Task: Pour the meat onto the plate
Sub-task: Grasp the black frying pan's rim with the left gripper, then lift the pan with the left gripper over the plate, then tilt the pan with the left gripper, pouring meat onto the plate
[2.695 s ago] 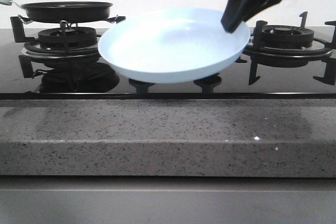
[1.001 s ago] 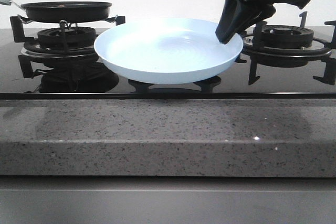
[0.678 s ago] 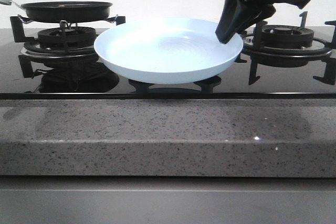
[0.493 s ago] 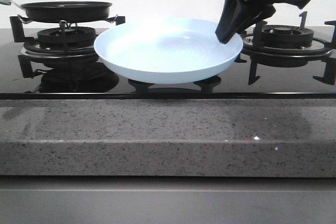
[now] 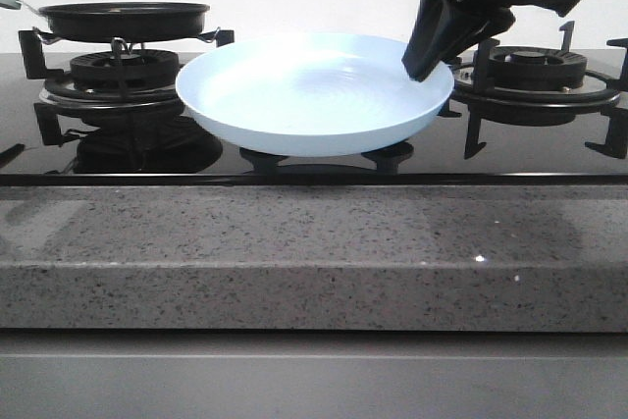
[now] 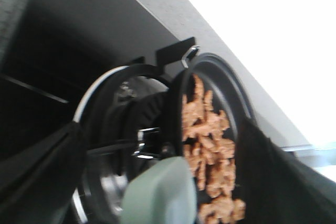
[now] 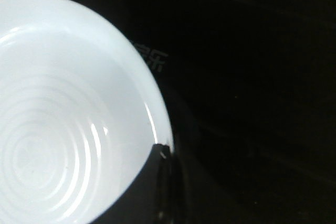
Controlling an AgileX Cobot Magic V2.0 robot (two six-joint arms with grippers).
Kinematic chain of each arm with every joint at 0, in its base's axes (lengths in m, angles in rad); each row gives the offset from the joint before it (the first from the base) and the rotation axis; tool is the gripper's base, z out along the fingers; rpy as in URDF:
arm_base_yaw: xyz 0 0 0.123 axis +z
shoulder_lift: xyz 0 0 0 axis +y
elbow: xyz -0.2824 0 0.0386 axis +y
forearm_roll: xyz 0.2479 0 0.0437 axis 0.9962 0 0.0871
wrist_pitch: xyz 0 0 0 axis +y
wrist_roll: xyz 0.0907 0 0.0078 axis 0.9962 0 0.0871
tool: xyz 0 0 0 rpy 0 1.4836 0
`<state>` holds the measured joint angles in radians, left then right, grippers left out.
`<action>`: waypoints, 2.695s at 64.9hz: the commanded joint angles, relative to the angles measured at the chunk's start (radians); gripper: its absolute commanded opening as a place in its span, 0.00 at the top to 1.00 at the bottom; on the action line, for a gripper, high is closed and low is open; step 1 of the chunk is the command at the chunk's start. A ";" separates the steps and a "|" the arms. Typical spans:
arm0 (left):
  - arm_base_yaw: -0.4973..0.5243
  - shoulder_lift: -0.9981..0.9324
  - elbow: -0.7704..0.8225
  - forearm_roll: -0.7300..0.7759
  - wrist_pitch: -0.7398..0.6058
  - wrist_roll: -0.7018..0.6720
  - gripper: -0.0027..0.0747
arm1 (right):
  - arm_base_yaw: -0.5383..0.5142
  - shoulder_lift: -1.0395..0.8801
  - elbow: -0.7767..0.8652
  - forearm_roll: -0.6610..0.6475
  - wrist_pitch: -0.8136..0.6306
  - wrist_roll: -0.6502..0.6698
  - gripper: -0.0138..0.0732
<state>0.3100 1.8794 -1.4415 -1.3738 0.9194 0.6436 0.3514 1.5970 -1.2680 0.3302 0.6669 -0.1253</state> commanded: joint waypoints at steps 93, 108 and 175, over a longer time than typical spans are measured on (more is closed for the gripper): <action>0.032 -0.253 0.002 -0.262 0.145 0.140 0.99 | -0.001 -0.031 -0.024 0.004 -0.038 -0.012 0.98; 0.028 -0.411 0.157 -0.279 0.123 0.211 0.99 | -0.001 -0.031 -0.024 0.004 -0.038 -0.012 0.98; -0.491 -0.655 0.339 -0.288 -0.169 0.855 0.99 | -0.001 -0.031 -0.024 0.004 -0.038 -0.012 0.98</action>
<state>-0.1576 1.2637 -1.0533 -1.5638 0.7646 1.4227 0.3514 1.5970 -1.2680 0.3302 0.6662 -0.1253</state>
